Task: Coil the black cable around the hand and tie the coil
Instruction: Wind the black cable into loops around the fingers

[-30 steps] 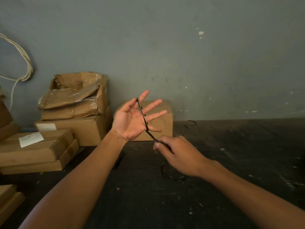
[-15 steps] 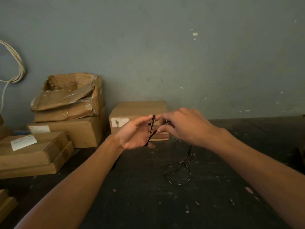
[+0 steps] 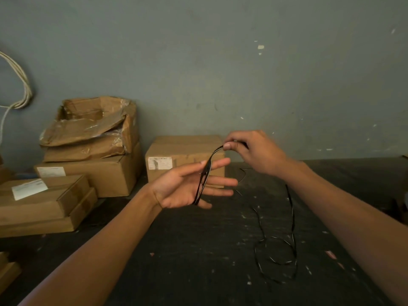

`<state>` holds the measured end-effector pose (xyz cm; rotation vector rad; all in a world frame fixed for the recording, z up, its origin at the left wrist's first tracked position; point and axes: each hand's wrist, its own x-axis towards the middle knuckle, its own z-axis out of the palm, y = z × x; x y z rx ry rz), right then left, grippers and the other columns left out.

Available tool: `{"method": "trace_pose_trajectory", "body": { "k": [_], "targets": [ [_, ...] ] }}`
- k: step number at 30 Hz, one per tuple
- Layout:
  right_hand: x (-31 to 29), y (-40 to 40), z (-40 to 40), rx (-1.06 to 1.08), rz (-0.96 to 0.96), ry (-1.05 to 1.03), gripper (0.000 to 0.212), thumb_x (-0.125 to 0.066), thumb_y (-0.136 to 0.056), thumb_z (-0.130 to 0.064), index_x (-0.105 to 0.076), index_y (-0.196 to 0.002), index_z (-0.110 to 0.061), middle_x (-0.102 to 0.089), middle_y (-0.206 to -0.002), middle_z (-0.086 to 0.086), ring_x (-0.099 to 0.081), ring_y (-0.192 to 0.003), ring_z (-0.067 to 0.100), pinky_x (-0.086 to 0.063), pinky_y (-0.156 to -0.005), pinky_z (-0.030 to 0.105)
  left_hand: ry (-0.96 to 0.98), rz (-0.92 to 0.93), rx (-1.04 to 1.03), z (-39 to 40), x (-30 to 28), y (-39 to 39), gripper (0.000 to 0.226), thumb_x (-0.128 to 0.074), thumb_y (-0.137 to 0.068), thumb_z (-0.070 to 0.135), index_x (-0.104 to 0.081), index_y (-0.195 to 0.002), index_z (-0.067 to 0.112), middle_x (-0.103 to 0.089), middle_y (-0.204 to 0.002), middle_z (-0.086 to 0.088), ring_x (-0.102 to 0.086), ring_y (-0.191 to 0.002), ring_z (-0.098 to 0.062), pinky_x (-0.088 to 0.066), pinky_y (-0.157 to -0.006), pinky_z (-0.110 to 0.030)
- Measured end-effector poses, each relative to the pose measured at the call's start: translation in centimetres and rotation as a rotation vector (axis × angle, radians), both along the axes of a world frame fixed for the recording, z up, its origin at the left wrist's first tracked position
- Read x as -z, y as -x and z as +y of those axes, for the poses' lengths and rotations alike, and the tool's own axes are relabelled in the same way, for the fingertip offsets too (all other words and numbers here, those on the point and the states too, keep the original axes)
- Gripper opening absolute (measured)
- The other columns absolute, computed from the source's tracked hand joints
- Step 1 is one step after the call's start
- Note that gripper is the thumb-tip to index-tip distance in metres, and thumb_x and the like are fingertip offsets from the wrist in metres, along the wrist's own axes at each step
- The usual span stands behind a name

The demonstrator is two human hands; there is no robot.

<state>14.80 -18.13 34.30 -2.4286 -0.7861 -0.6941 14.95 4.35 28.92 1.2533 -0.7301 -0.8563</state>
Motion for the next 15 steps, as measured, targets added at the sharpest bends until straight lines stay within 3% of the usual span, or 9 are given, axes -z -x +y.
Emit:
{"method": "trace_pose_trajectory", "body": {
  "k": [2, 7, 10, 11, 13, 15],
  "targets": [
    [1.5, -0.5, 0.0, -0.049, 0.062, -0.062, 0.019, -0.053, -0.099, -0.022, -0.071, -0.099, -0.017, -0.064, -0.078, -0.016, -0.058, -0.070, 0.000, -0.043, -0.067, 0.029, 0.066, 0.001, 0.037, -0.1, -0.4, 0.2, 0.050, -0.034, -0.098, 0.043, -0.040, -0.147, 0.033, -0.049, -0.147, -0.016, -0.039, -0.138, -0.040, -0.010, -0.110, -0.071],
    [5.7, -0.6, 0.5, -0.112, 0.177, -0.202, 0.018, -0.048, -0.099, -0.011, -0.066, -0.100, -0.014, -0.073, -0.097, 0.005, -0.068, -0.092, 0.021, -0.055, -0.084, 0.047, 0.171, -0.026, 0.025, -0.7, -1.3, 0.5, 0.049, -0.033, -0.097, 0.047, -0.040, -0.145, 0.038, -0.048, -0.148, -0.013, -0.042, -0.136, -0.041, -0.029, -0.103, -0.066],
    [8.6, -0.2, 1.6, -0.108, 0.232, -0.178, 0.024, -0.046, -0.099, -0.009, -0.064, -0.115, -0.010, -0.071, -0.113, 0.007, -0.067, -0.103, 0.017, -0.054, -0.093, 0.042, 0.245, -0.007, 0.001, -0.7, -1.7, 0.4, 0.050, -0.033, -0.096, 0.045, -0.038, -0.146, 0.038, -0.047, -0.148, -0.015, -0.040, -0.136, -0.043, -0.032, -0.097, -0.067],
    [9.6, 0.0, 2.0, -0.099, 0.268, -0.159, 0.025, -0.044, -0.101, -0.012, -0.063, -0.118, -0.012, -0.070, -0.113, 0.006, -0.067, -0.101, 0.013, -0.055, -0.091, 0.040, 0.273, 0.000, -0.005, -0.6, -2.0, 0.3, 0.050, -0.033, -0.096, 0.045, -0.037, -0.146, 0.037, -0.047, -0.148, -0.015, -0.039, -0.136, -0.043, -0.031, -0.096, -0.068],
    [11.6, 0.4, 2.9, -0.104, 0.363, -0.112, 0.025, -0.041, -0.103, -0.019, -0.059, -0.119, -0.020, -0.069, -0.095, -0.003, -0.065, -0.081, -0.001, -0.056, -0.071, 0.031, 0.323, 0.005, -0.018, -0.4, -2.5, 0.1, 0.050, -0.033, -0.096, 0.044, -0.037, -0.146, 0.036, -0.049, -0.147, -0.014, -0.041, -0.136, -0.043, -0.030, -0.095, -0.070],
    [12.9, 1.0, 3.7, -0.101, 0.453, -0.045, 0.024, -0.038, -0.104, -0.026, -0.054, -0.121, -0.027, -0.056, -0.074, -0.009, -0.055, -0.058, -0.002, -0.043, -0.055, 0.021, 0.350, -0.005, -0.048, -0.3, -2.8, -0.2, 0.050, -0.032, -0.097, 0.043, -0.037, -0.145, 0.035, -0.049, -0.147, -0.013, -0.041, -0.136, -0.042, -0.030, -0.094, -0.072]
  ]
}}
